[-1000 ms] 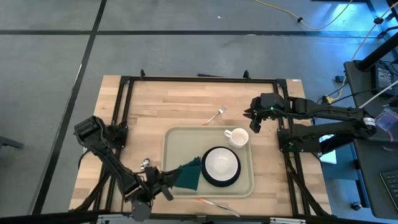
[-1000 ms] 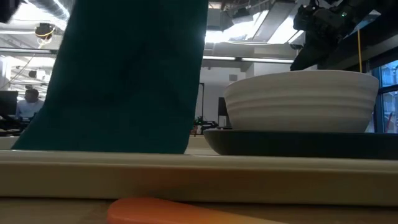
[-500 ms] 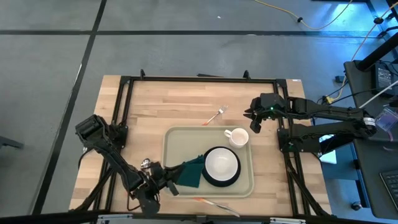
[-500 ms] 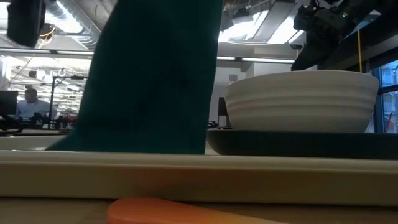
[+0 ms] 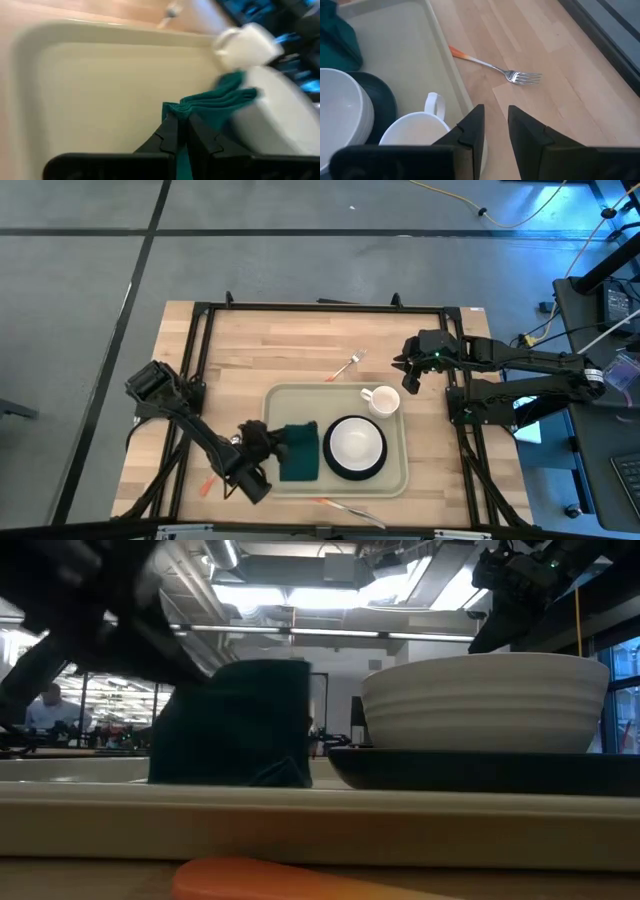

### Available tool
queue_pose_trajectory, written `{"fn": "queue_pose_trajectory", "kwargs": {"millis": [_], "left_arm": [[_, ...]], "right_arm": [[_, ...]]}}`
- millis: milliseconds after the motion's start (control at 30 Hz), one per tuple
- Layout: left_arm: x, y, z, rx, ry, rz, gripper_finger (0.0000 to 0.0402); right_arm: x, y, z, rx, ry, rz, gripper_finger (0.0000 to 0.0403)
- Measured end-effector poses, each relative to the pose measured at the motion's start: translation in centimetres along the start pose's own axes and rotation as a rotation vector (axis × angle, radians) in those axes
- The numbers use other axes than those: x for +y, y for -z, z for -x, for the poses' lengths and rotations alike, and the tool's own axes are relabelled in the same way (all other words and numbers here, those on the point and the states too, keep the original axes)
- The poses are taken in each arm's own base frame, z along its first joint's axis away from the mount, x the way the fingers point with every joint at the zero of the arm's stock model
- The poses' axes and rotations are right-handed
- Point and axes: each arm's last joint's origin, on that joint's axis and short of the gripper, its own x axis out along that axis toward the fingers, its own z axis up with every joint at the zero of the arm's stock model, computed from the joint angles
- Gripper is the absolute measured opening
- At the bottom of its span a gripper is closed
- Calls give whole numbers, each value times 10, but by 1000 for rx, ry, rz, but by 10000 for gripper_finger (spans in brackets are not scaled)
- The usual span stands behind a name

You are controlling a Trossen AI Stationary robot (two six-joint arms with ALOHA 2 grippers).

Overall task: Set up tray
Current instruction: Put the green napkin on the light brown serving tray

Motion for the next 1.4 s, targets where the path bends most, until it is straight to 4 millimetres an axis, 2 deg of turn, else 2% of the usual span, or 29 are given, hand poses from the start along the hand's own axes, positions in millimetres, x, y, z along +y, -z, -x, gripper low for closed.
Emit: {"fn": "queue_pose_trajectory", "kwargs": {"millis": [233, 533, 800, 1133, 1400], "left_arm": [[12, -16, -19, 37, -199, -127, 15], [12, -33, -49, 80, -312, -328, 17], [10, -42, -70, 179, -353, -343, 22], [11, -45, -76, 225, -384, -313, 90], [12, -42, -71, 213, -391, -264, 95]], "right_arm": [[0, 0, 0, 0, 0, 1, 90], [0, 0, 0, 0, 0, 19, 90], [0, 0, 0, 0, 0, 19, 90], [0, 1, 0, 9, 1, 20, 90], [0, 1, 0, 10, 1, 21, 90]]}}
